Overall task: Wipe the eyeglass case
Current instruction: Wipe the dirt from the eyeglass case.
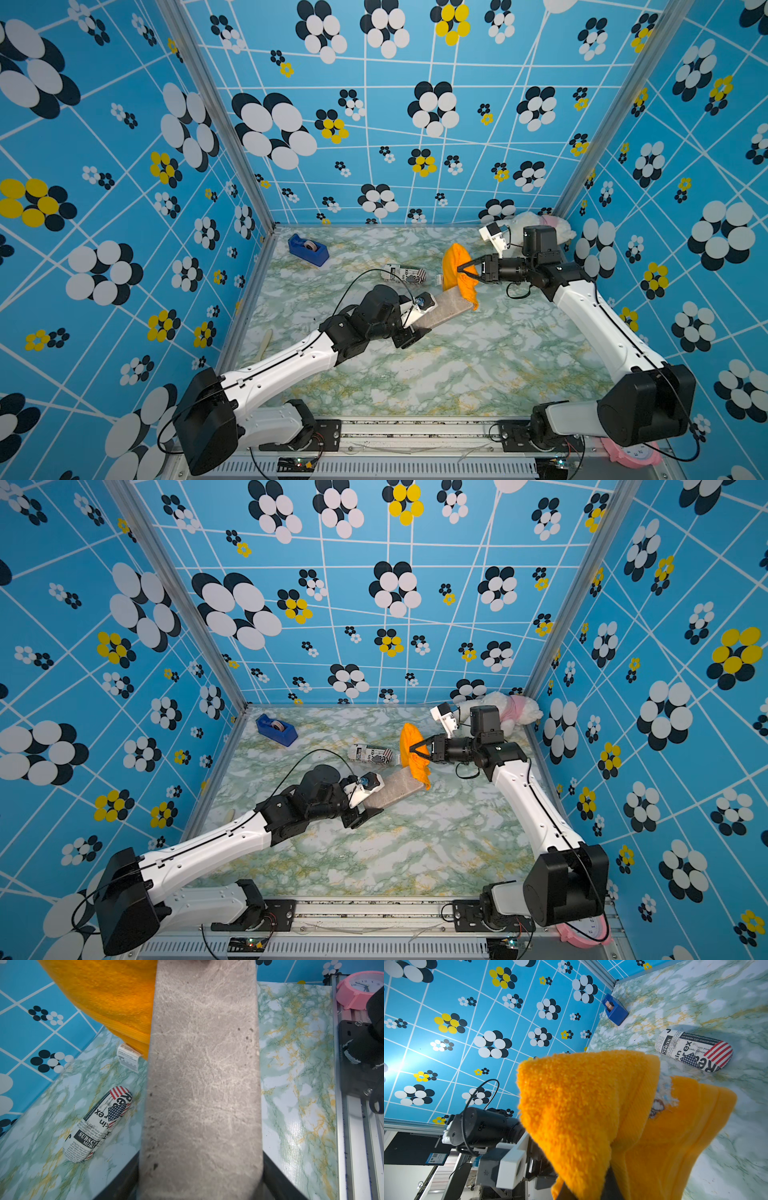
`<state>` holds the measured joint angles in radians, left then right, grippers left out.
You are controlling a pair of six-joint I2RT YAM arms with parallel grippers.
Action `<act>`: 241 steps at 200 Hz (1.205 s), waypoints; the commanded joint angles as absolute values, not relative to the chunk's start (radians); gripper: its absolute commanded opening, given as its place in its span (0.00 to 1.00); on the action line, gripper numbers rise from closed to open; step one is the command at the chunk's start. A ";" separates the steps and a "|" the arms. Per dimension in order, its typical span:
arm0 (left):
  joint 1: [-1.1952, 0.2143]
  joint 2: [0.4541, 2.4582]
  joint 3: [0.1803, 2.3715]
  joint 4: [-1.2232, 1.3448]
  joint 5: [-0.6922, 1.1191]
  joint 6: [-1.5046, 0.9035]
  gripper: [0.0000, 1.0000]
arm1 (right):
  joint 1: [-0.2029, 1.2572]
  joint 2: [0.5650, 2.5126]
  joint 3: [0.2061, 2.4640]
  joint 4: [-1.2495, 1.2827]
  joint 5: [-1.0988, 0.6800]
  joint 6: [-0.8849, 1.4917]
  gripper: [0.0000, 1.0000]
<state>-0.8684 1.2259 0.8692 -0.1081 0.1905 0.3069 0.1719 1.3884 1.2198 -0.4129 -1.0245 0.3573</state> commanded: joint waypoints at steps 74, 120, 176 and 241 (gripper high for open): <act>-0.754 1.146 0.850 0.072 0.157 0.255 0.02 | 0.183 1.266 1.026 -0.304 -1.096 0.482 0.00; -0.748 1.167 0.877 0.044 0.198 0.267 0.02 | 0.183 1.214 0.999 -0.337 -1.098 0.474 0.00; -0.852 1.172 0.920 -0.057 0.123 0.367 0.02 | 0.183 1.322 1.142 -0.390 -1.092 0.396 0.00; -0.822 1.153 0.902 -0.040 0.101 0.341 0.02 | 0.200 1.319 1.117 -0.414 -1.092 0.381 0.00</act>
<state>-0.8608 1.1851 0.8734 -0.1440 0.0818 0.3607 0.1806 1.3457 1.1553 -0.3630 -1.0611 0.4084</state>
